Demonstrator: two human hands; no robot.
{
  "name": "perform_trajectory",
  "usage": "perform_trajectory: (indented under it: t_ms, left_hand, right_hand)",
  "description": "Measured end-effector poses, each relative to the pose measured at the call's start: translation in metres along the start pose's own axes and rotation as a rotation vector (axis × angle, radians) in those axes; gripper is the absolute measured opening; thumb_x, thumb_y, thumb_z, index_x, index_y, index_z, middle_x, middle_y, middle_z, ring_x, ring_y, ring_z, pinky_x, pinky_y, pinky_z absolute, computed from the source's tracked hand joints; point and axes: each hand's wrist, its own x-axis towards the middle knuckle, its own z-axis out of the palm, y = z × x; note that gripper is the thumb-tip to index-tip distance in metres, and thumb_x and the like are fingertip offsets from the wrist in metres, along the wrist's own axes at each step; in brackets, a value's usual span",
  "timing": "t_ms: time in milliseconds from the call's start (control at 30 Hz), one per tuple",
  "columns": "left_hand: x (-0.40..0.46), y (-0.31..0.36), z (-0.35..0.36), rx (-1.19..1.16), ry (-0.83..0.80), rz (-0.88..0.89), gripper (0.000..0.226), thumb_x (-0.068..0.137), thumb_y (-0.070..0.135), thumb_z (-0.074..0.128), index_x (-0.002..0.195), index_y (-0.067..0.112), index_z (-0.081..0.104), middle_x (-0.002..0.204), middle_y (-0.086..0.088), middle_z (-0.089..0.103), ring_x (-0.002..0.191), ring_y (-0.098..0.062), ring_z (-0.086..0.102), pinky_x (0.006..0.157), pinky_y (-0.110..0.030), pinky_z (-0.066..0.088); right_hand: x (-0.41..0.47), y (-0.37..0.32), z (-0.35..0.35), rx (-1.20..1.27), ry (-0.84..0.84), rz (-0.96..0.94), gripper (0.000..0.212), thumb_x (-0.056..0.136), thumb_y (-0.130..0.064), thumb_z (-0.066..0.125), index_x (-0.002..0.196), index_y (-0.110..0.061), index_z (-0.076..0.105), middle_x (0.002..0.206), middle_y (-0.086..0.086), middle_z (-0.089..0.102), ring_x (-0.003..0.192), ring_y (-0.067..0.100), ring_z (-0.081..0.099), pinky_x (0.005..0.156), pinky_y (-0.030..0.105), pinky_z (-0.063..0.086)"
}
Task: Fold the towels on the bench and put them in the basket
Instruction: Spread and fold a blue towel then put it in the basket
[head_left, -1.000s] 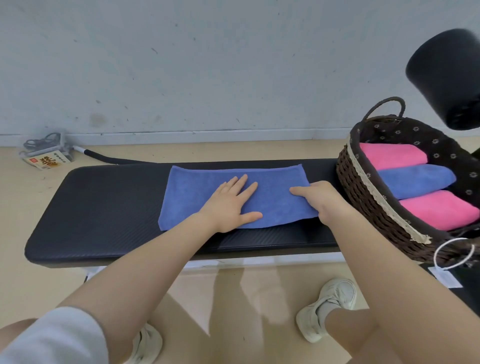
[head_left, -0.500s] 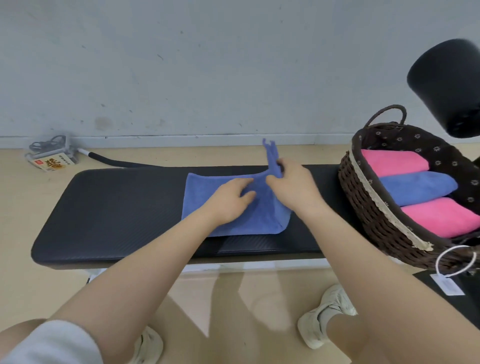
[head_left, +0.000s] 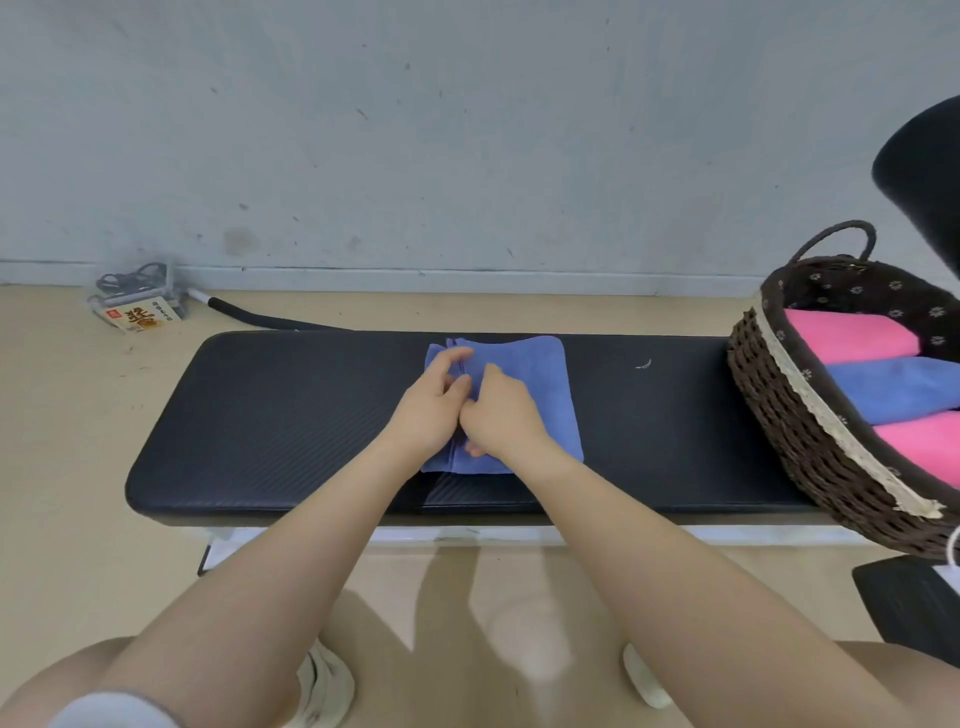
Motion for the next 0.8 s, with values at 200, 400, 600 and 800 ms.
perform_trajectory:
  t_ms: [200,400,600,800]
  left_hand:
    - [0.005,0.006,0.0,0.341,-0.068,0.031,0.036,0.095,0.012,0.044,0.13,0.015,0.053,0.131,-0.002,0.056,0.117,-0.017,0.051,0.089,-0.019,0.035]
    - [0.007,0.002,0.004,0.532,-0.076,0.14,0.045,0.093,0.01,0.047,0.137,0.011,0.043,0.146,-0.002,0.035,0.127,-0.019,0.041,0.094,-0.02,0.031]
    - [-0.003,0.001,0.01,0.641,0.005,0.072,0.046,0.089,0.015,0.05,0.135,0.014,0.046,0.15,-0.004,0.023,0.129,-0.026,0.037,0.1,-0.029,0.032]
    - [-0.012,0.003,0.001,1.157,-0.057,0.37,0.055,0.089,0.052,0.029,0.13,0.021,0.05,0.152,0.002,0.024,0.135,-0.022,0.025,0.104,-0.038,0.02]
  right_hand:
    - [0.002,0.025,-0.031,-0.199,0.166,-0.151,0.046,0.096,-0.013,0.038,0.142,-0.014,0.038,0.138,0.007,0.049,0.122,0.023,0.049,0.099,0.039,0.043]
    - [0.002,0.073,-0.036,-0.511,-0.046,-0.027,0.072,0.09,-0.062,0.034,0.15,-0.036,0.003,0.159,-0.004,-0.014,0.147,0.023,-0.011,0.117,0.048,-0.003]
    - [-0.002,0.086,-0.041,-0.436,-0.103,0.052,0.069,0.089,-0.067,0.028,0.148,-0.043,-0.002,0.158,-0.003,-0.019,0.146,0.022,-0.015,0.117,0.048,-0.004]
    - [0.006,0.082,-0.046,-0.019,0.23,0.056,0.038,0.094,-0.033,0.047,0.123,-0.01,0.05,0.115,0.008,0.056,0.102,0.023,0.055,0.08,0.035,0.046]
